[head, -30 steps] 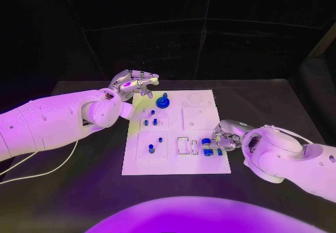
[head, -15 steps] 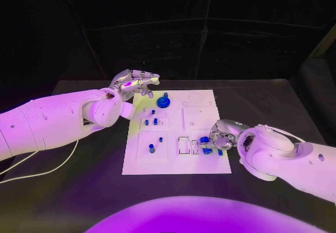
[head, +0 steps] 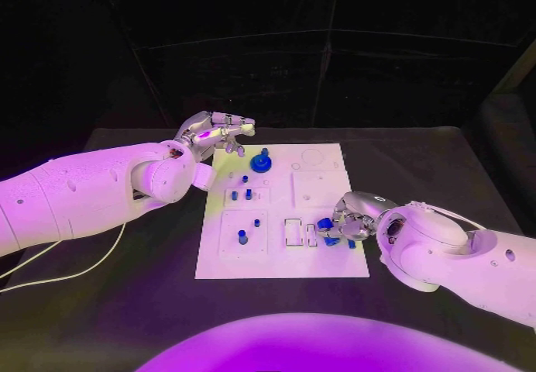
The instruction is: Assemble the parts on the task board
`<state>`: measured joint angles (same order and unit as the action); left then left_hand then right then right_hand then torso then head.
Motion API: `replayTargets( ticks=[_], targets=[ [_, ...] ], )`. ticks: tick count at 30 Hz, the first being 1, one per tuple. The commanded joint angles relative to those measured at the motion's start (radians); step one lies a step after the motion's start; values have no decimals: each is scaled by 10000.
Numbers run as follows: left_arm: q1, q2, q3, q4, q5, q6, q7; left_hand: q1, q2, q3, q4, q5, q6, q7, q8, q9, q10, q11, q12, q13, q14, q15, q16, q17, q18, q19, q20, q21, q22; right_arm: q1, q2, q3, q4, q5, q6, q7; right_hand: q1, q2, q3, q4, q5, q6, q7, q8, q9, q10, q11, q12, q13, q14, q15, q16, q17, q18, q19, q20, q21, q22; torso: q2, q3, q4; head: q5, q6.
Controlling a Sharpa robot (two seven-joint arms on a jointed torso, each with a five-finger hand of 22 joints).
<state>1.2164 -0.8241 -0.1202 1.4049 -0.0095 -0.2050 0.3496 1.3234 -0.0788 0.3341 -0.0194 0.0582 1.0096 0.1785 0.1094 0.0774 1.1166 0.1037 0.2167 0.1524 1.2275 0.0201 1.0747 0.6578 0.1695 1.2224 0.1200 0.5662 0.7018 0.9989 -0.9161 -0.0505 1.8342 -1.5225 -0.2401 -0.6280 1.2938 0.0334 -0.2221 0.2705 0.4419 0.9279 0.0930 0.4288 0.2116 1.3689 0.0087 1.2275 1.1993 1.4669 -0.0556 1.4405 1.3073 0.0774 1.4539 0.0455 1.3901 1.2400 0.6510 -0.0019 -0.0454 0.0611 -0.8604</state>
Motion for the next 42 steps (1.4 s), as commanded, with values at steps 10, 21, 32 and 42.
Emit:
replayTargets(
  ticks=[10,21,32,42],
  targets=[
    [16,-7,5,33,28,176,-14,43,64,-68,-14,-13,-98,-5,65,-13,-61,-4,32,11,-57,5,-48,-9,130,-68,-2,-25,-15,-56,-429,-46,813,1062,-1813,-73,75,-1,-125,88,435,70,-51,50,44,116,-18,74,137,614,-89,92,253,-135,74,-32,87,89,-6,-20,19,-35,14],
    [17,-21,5,55,28,174,-16,50,62,-74,-20,-13,-108,-5,67,-15,-75,-3,37,10,-64,5,-52,-19,130,-68,-1,-30,-19,-51,-369,-39,1041,1296,-2294,34,38,19,-155,136,523,86,-58,48,49,136,-24,72,161,618,-94,107,280,-138,81,-39,98,106,5,-8,9,38,-13],
    [18,16,5,59,28,185,-26,50,62,-74,-20,-13,-108,-5,67,-15,-75,-3,37,10,-64,5,-52,-19,130,-68,-1,-30,-19,-47,295,-37,771,1532,-1475,-264,-249,88,-291,202,493,141,-75,46,65,136,-33,-7,152,614,-100,108,282,-143,90,-42,114,134,3,-13,33,44,-1],
    [19,51,5,45,28,208,-48,50,62,-74,-20,-13,-108,-5,67,-15,-75,-3,37,10,-64,5,-52,-19,130,-68,-1,-30,-19,-40,785,-34,426,1485,-1337,-462,-381,143,-367,191,325,208,-101,54,88,153,-54,-39,175,616,-116,119,303,-144,90,-52,119,145,14,-8,6,95,-12]
  ],
)
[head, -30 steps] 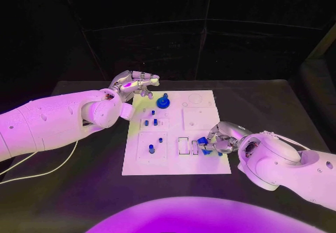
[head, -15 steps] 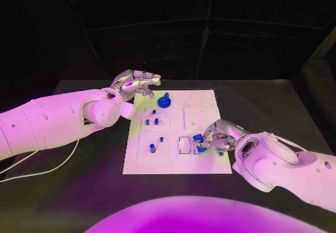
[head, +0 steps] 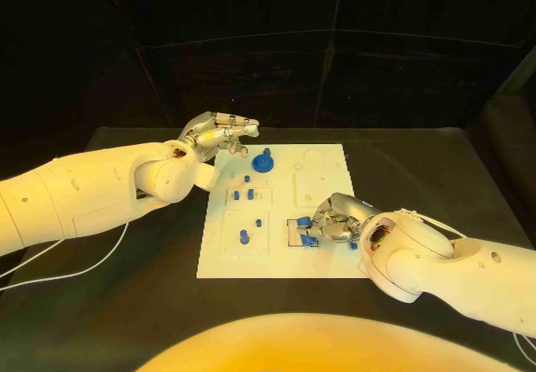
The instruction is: Assemble the parts on the task board
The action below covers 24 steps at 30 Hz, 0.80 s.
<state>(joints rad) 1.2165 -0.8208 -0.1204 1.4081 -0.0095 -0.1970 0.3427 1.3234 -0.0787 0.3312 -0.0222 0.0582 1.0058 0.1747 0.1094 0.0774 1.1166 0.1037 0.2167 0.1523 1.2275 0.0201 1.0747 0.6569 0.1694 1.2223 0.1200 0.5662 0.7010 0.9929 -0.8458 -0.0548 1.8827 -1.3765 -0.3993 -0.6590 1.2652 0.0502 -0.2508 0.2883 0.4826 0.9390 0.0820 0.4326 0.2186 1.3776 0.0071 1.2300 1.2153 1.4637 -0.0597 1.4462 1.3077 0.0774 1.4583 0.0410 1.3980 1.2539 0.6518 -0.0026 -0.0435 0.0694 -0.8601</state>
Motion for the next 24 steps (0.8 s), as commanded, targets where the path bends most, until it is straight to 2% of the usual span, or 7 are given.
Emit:
replayTargets(
  ticks=[1,7,13,14,17,19,24],
  targets=[
    [18,22,8,13,28,130,19,50,62,-45,8,-13,-70,33,67,-15,-76,-3,37,11,-64,5,-52,-10,131,-68,-2,-30,-11,22,123,9,-94,23,354,-162,-114,-17,-95,10,-139,96,8,11,20,65,-38,-75,16,647,-76,62,298,-145,47,-9,41,8,8,-3,-12,13,-21],
    [19,37,8,9,28,139,9,50,62,-45,8,-13,-70,33,67,-15,-76,-3,37,11,-64,5,-52,-10,131,-68,-2,-30,-11,30,279,10,-228,19,775,-191,-254,55,-209,4,-617,95,7,-25,40,61,-37,-150,29,641,-76,53,286,-146,43,-13,41,15,-3,-8,2,18,-66],
    [20,41,8,8,28,149,0,50,62,-45,8,-13,-70,33,67,-15,-76,-3,37,11,-64,5,-52,-10,131,-68,-2,-30,-11,33,406,10,-309,-10,669,-189,-336,84,-266,13,-776,107,5,-29,52,58,-38,-185,30,642,-77,57,297,-146,41,-13,40,16,-8,3,-10,73,-61],
    [20,41,8,8,28,152,-1,50,62,-45,8,-13,-70,33,67,-15,-76,-3,37,11,-64,5,-52,-10,131,-68,-2,-30,-11,33,419,10,-329,-45,654,-189,-438,105,-325,6,-1029,108,4,-36,60,50,-38,-218,22,640,-77,53,292,-145,38,-13,37,13,-7,1,-8,74,-59],
    [20,45,8,7,28,157,-8,50,62,-45,8,-13,-70,33,67,-15,-76,-3,37,11,-64,5,-52,-10,131,-68,-2,-30,-11,35,443,10,-397,-173,668,-194,-1361,129,-742,-112,-3238,32,36,-87,74,-142,-35,-614,-264,624,-49,33,278,-132,2,-17,-11,-52,-7,0,-11,101,-48],
    [20,45,8,7,28,162,-13,50,62,-45,8,-13,-70,33,67,-15,-76,-3,37,11,-64,5,-52,-10,131,-68,-2,-30,-11,36,456,10,-426,-232,669,-193,-1789,-141,-828,33,-4180,-30,48,-113,84,-228,9,-793,-380,629,-38,50,326,-130,-13,5,-28,-70,-5,7,-20,121,-34],
    [20,44,7,2,28,164,-21,50,62,-45,8,-13,-70,33,67,-15,-76,-3,37,11,-64,5,-52,-10,131,-68,-2,-30,-11,38,477,10,-422,-344,667,-178,-2774,-1174,221,77,-4328,-98,57,-134,128,-257,38,-956,-403,630,-29,59,372,-129,-18,23,-35,-63,5,5,-25,112,-41]
  ],
)
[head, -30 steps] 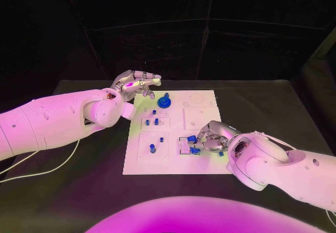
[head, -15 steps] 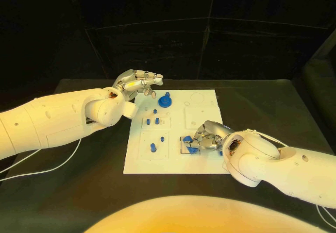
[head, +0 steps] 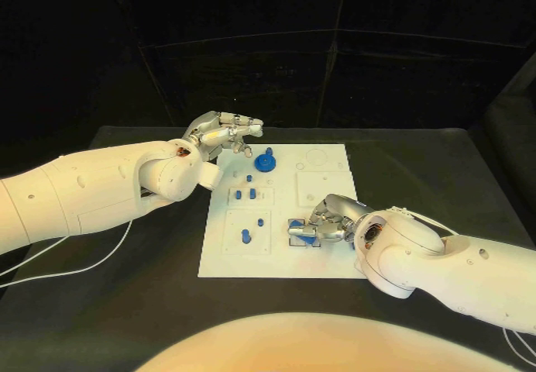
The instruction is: Assemble the parts on the task board
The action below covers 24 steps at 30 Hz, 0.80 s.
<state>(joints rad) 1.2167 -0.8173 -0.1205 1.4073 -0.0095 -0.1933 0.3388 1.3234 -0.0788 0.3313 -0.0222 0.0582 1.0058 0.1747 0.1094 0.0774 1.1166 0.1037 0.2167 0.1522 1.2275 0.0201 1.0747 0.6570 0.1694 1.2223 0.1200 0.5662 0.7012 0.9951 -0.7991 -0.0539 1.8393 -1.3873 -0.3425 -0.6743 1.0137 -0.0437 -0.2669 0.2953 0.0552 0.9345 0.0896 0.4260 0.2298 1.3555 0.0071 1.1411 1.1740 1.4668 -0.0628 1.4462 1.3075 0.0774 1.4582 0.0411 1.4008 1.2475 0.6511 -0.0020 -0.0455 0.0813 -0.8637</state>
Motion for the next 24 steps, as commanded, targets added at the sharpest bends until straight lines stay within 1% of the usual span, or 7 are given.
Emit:
replayTargets(
  ticks=[1,3,6,9,11,19,24],
  targets=[
    [18,10,7,9,28,129,16,50,62,-46,8,-13,-70,33,67,-14,-76,-3,37,13,-64,5,-52,-11,132,-68,-2,-30,-13,16,9,2,24,-260,93,-19,-304,-320,429,12,-56,-53,-13,-68,20,-34,30,-71,13,600,3,59,377,-128,-19,22,-65,-2,8,-6,-3,-9,-6],
    [18,11,7,7,28,133,14,50,62,-46,8,-13,-70,33,67,-14,-76,-3,37,13,-64,5,-52,-11,132,-68,-2,-30,-13,16,0,2,66,-300,75,-5,-378,-406,602,11,-62,-45,-12,-63,31,-23,22,-76,29,602,2,62,388,-132,-12,22,-57,17,3,-2,-1,-12,-19],
    [18,11,7,4,28,137,13,50,62,-46,8,-13,-70,33,67,-14,-76,-3,37,13,-64,5,-52,-11,132,-68,-2,-30,-13,15,-36,2,153,-354,58,18,-424,-420,705,11,-59,-22,-19,-49,44,3,16,-50,66,606,-1,70,405,-140,3,22,-36,57,1,4,0,-4,-26],
    [17,8,7,2,28,140,12,50,62,-46,8,-13,-70,33,67,-14,-76,-3,37,13,-64,5,-52,-11,132,-68,-2,-30,-13,14,-130,1,289,-394,67,39,-482,-265,846,3,-57,97,-56,22,85,65,-11,8,140,618,-18,96,456,-152,33,16,7,132,-2,5,2,-9,-34],
    [17,3,7,2,28,141,10,50,62,-46,8,-13,-71,33,67,-14,-76,-3,37,13,-64,5,-52,-11,132,-68,-2,-30,-13,13,-201,0,375,-440,73,43,-507,-197,879,-3,-52,150,-73,56,104,91,-25,32,171,624,-27,107,477,-157,44,12,22,157,-5,5,-8,0,-37],
    [17,-9,6,2,28,147,-2,57,67,-59,2,-13,-84,34,75,-16,-99,0,51,13,-74,7,-56,-27,131,-66,-1,-40,-21,12,-494,-1,676,-620,154,23,-556,-42,924,-9,-33,230,-103,111,137,139,-51,70,226,631,-46,121,505,-164,61,-1,46,198,-2,4,-14,1,-31],
    [16,-15,5,6,28,147,-14,57,67,-59,2,-13,-84,34,75,-16,-99,0,51,13,-74,7,-56,-27,131,-66,-1,-40,-21,12,-591,-1,764,-652,292,15,-472,162,981,-32,62,245,-113,130,155,176,-61,90,272,637,-55,132,529,-167,68,-8,58,220,1,3,-4,11,-36]
  ],
)
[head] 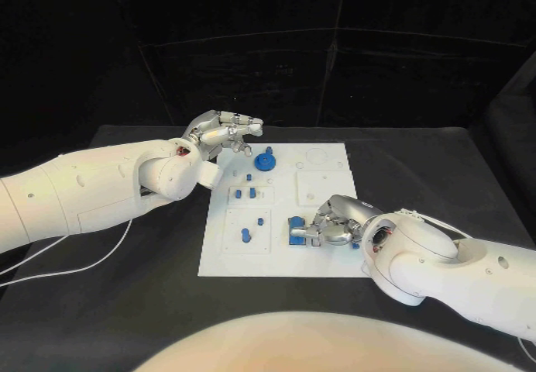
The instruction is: Assemble the parts on the task board
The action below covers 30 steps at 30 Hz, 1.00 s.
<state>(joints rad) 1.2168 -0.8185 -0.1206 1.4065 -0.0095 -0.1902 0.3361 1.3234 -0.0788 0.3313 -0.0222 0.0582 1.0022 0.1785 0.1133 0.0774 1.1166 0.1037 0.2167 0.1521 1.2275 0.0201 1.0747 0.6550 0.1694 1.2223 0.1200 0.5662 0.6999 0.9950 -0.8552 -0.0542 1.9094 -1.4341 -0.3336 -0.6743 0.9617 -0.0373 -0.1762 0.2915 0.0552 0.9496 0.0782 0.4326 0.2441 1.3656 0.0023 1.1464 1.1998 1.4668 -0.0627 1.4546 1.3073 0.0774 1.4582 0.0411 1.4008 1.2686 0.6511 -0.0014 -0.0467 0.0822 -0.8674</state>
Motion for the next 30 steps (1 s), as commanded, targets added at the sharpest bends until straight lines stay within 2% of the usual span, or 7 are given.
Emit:
replayTargets(
  ticks=[1,6,7,10,15,24,30],
  targets=[
    [16,-4,7,13,28,114,13,57,67,-59,2,-13,-47,-3,36,-16,-99,0,51,14,-74,7,-56,-8,131,-66,-1,-41,-9,14,-39,2,70,-187,237,15,126,143,86,-5,130,92,0,65,17,82,-14,35,22,639,-57,49,535,-168,68,-10,58,9,-3,-8,13,-10,-1],
    [16,-12,6,18,28,115,10,57,67,-59,2,-13,-47,-3,36,-16,-99,0,51,14,-74,7,-56,-8,131,-66,-1,-41,-9,13,-45,2,65,-196,383,15,810,338,122,-110,728,93,-8,81,47,109,-22,9,72,643,-64,54,556,-171,71,-17,69,34,4,-8,23,-18,2],
    [16,-13,5,19,28,115,10,57,67,-59,2,-13,-47,-3,36,-16,-99,0,51,14,-74,7,-56,-8,131,-66,-1,-41,-9,13,-40,2,58,-205,413,15,1315,419,217,-308,1005,102,-16,92,60,119,-29,3,91,645,-70,58,568,-173,73,-23,74,44,2,-9,22,-18,1],
    [16,-19,5,20,28,111,9,57,67,-59,2,-13,-47,-3,36,-16,-99,0,51,14,-74,7,-56,-8,131,-66,-1,-41,-9,13,9,2,-1,-283,464,13,2094,540,339,-643,1283,125,-26,112,81,137,-41,-6,126,647,-82,60,580,-174,75,-32,79,59,0,-12,19,-14,1],
    [16,-15,4,26,28,119,8,57,67,-59,2,-13,-47,-3,36,-16,-99,0,51,14,-74,7,-56,-8,131,-66,-1,-41,-9,14,141,2,-145,-401,453,1,2498,740,373,-790,1351,190,-42,147,105,178,-58,18,186,651,-92,68,602,-176,77,-40,84,71,4,-20,23,-39,8],
    [17,-38,4,36,28,116,-3,51,77,-66,8,-13,-53,0,40,-17,-109,3,58,14,-87,9,-68,-33,130,-66,1,-46,-14,15,249,2,-323,-459,533,-11,2963,885,378,-1043,1409,233,-50,157,120,216,-70,30,248,655,-102,73,622,-179,81,-50,90,89,0,-13,18,-15,-33],
    [17,-50,4,47,28,136,-13,51,77,-66,8,-13,-53,0,40,-17,-109,3,58,14,-87,9,-68,-33,130,-66,1,-46,-14,15,226,2,-337,-467,678,-8,3309,820,362,-1304,1405,248,-63,153,123,227,-85,24,278,660,-114,87,653,-183,87,-59,101,114,2,-7,18,-3,-47]
  ],
)
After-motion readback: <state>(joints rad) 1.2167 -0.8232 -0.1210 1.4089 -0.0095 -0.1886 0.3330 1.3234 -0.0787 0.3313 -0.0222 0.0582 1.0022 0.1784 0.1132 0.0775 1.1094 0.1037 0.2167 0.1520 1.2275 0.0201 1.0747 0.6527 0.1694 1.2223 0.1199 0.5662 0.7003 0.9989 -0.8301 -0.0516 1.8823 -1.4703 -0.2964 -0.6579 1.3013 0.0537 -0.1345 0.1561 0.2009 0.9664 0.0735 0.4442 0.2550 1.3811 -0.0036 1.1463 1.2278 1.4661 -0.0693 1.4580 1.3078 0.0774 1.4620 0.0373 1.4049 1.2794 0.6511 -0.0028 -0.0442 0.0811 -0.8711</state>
